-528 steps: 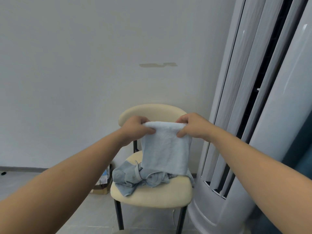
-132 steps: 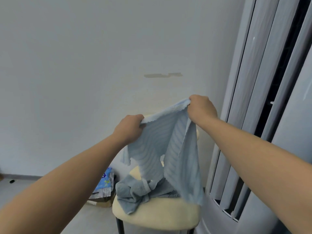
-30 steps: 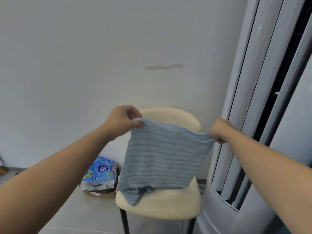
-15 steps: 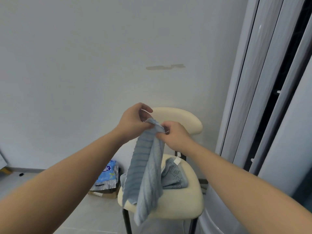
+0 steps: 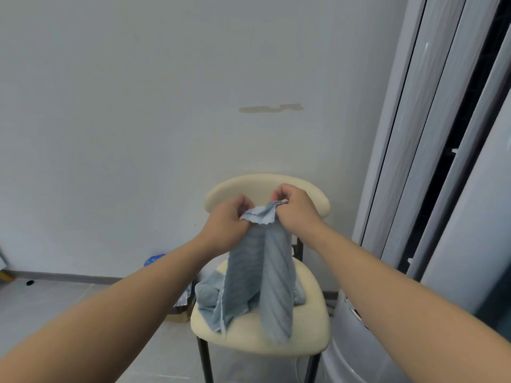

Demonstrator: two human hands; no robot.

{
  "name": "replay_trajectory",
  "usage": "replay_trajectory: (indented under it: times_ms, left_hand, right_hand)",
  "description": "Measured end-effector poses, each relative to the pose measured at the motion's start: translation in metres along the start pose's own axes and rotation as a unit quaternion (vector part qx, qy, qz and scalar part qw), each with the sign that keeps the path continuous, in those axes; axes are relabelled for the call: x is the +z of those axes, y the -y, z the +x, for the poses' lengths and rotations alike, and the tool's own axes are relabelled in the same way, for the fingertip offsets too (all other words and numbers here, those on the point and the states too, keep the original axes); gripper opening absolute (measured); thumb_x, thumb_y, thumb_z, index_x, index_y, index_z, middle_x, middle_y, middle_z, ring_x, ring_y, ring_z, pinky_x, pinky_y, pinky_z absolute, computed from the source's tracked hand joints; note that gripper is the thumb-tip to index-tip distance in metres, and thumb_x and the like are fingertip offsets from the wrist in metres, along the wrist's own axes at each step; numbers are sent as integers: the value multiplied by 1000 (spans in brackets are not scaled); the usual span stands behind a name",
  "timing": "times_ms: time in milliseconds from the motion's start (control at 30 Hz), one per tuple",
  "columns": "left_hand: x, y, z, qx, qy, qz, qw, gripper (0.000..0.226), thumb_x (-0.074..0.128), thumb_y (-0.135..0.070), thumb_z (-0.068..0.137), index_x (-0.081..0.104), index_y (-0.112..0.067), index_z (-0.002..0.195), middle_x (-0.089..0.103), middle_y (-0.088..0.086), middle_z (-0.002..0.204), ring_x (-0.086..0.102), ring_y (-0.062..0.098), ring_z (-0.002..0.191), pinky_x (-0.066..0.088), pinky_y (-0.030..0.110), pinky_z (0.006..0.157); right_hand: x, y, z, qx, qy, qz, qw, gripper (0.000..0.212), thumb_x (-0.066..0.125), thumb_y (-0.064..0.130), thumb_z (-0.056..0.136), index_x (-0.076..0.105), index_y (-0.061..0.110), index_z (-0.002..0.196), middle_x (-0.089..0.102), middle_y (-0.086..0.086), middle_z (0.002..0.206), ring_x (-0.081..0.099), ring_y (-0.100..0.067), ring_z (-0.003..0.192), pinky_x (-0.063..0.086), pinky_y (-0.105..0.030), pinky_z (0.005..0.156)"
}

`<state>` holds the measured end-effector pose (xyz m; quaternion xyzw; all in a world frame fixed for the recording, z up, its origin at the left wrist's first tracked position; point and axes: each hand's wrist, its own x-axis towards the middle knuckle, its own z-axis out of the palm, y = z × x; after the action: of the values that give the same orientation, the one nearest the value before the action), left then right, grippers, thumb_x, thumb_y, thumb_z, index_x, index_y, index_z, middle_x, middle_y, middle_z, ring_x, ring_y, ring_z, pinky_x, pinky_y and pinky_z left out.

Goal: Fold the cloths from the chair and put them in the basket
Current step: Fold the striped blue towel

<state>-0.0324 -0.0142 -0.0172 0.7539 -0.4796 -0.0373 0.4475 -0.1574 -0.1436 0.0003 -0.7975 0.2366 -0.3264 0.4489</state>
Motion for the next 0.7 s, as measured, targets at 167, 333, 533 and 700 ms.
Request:
replay_trajectory:
  times_ms: [167, 333, 533, 700]
  left_hand:
    - [6, -4, -1, -3, -32, -16, 999, 10, 66, -11, 85, 64, -20, 90, 71, -2, 85, 55, 7, 70, 44, 24, 65]
    - [8, -5, -4, 0, -65, -17, 998, 10, 70, -23, 90, 60, -22, 91, 68, -9, 81, 56, 0, 66, 41, 12, 60]
    - [5, -7, -18, 92, -67, -26, 993, 19, 64, -9, 94, 53, -24, 101, 58, -13, 69, 47, 5, 51, 33, 14, 53]
    - [3, -10, -21, 129, -70, -31, 989, 36, 57, 7, 88, 70, -20, 109, 59, -29, 67, 46, 4, 50, 31, 11, 53]
  right_hand:
    - [-6, 0, -2, -30, 23, -20, 999, 28, 59, 0, 77, 74, 24, 80, 69, 13, 77, 52, 5, 60, 39, -12, 59]
    - [-8, -3, 3, -49, 18, 3, 999, 9, 79, 17, 81, 78, 25, 85, 76, 9, 88, 66, -4, 79, 48, -18, 71]
    - [-4, -5, 4, -51, -1, -3, 999, 18, 67, 18, 82, 76, 31, 91, 75, 5, 84, 65, -12, 74, 58, -40, 74]
    - [-5, -2, -2, -50, 2, 5, 999, 37, 63, 7, 89, 44, 39, 87, 69, -19, 86, 57, -21, 66, 54, -49, 70]
